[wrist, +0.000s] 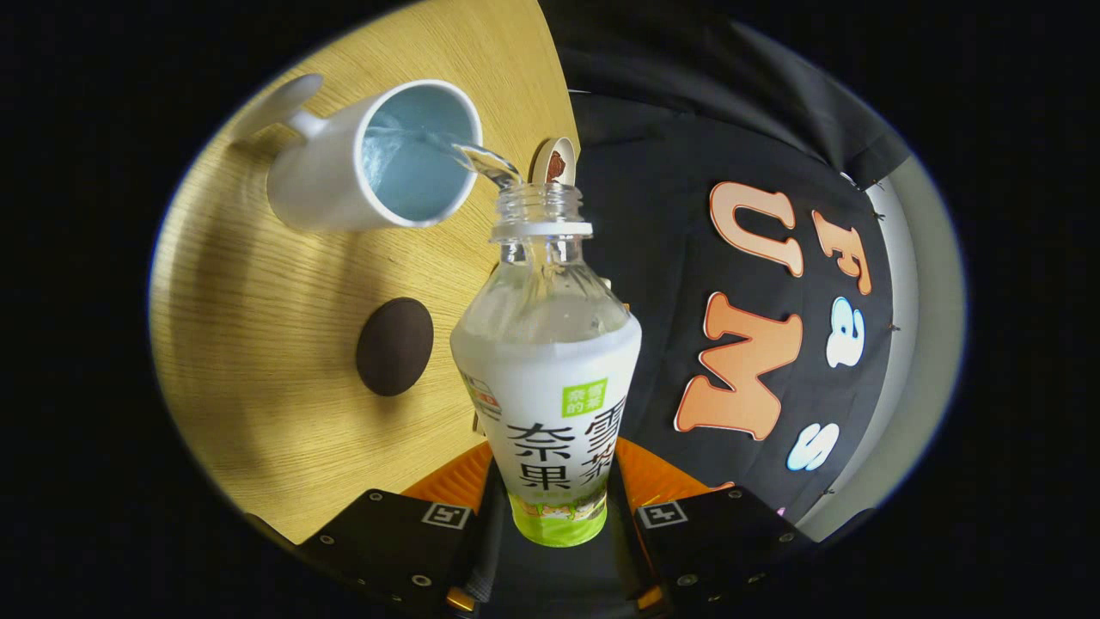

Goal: Take the bottle from table, then pour the juice into the cup, finally place the bottle on the coaster

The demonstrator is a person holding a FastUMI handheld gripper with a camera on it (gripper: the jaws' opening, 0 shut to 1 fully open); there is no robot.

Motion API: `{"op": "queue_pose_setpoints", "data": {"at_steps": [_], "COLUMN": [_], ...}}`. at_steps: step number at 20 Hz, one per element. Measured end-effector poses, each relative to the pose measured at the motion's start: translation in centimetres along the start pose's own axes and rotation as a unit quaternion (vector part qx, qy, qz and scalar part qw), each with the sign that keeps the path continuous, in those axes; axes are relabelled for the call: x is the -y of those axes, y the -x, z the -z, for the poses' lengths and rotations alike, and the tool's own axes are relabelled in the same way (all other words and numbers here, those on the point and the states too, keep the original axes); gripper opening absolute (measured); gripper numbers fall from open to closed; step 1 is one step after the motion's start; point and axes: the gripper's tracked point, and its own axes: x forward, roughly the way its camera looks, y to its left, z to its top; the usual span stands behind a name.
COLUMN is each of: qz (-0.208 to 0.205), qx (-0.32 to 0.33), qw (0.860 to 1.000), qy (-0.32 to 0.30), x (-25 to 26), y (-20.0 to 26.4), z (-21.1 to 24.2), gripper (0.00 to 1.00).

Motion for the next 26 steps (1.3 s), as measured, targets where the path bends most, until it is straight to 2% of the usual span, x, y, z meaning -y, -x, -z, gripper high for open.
{"op": "queue_pose_setpoints", "data": {"at_steps": [26], "qz": [0.024], "qx": [0.015], "qw": [0.998], "qy": [0.059], "x": [0.59], "y": [0.03], "z": [-0.19], "gripper": [0.56]}}
